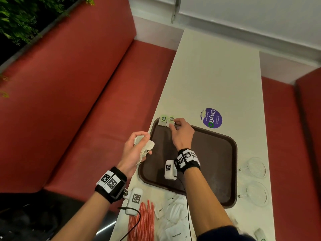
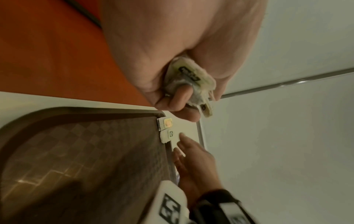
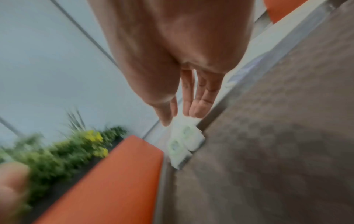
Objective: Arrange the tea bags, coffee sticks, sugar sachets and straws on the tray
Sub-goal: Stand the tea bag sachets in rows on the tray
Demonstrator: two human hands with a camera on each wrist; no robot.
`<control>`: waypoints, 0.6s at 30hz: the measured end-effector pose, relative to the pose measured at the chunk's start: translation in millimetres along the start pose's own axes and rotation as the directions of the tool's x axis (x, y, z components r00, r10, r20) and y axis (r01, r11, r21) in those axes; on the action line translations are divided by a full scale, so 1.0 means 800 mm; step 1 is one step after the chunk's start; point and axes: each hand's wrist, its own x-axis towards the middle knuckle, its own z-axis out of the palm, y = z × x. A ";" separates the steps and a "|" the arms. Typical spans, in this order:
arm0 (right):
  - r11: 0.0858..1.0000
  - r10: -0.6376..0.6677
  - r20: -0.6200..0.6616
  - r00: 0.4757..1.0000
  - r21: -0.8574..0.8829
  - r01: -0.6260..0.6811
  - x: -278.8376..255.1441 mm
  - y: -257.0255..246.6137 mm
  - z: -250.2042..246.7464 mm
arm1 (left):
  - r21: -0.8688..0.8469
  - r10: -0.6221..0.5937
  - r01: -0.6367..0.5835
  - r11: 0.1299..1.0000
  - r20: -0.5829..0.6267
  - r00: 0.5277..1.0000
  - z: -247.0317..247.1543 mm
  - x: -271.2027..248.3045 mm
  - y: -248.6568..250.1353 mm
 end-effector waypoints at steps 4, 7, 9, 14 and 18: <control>0.965 -0.038 0.170 0.985 0.264 -0.008 -0.073 -0.051 -0.049 | 0.023 0.035 -0.035 0.999 0.000 0.999 0.003 -0.003 -0.002; 0.918 -0.151 0.364 0.919 0.396 -0.006 -0.135 -0.068 -0.083 | 0.028 0.060 -0.061 0.998 0.043 0.997 0.008 -0.011 -0.004; 0.906 -0.280 0.386 0.879 0.408 0.109 -0.165 -0.066 -0.100 | 0.008 0.035 -0.036 0.999 0.089 0.995 0.013 -0.019 -0.002; 0.903 -0.400 0.209 0.892 0.258 0.345 -0.191 -0.047 -0.108 | 0.085 -0.084 0.065 0.994 0.248 0.965 0.023 -0.040 0.001; 0.872 -0.380 0.144 0.914 0.385 0.302 -0.201 -0.045 -0.129 | 0.121 -0.113 0.075 0.990 0.348 0.931 0.021 -0.057 0.002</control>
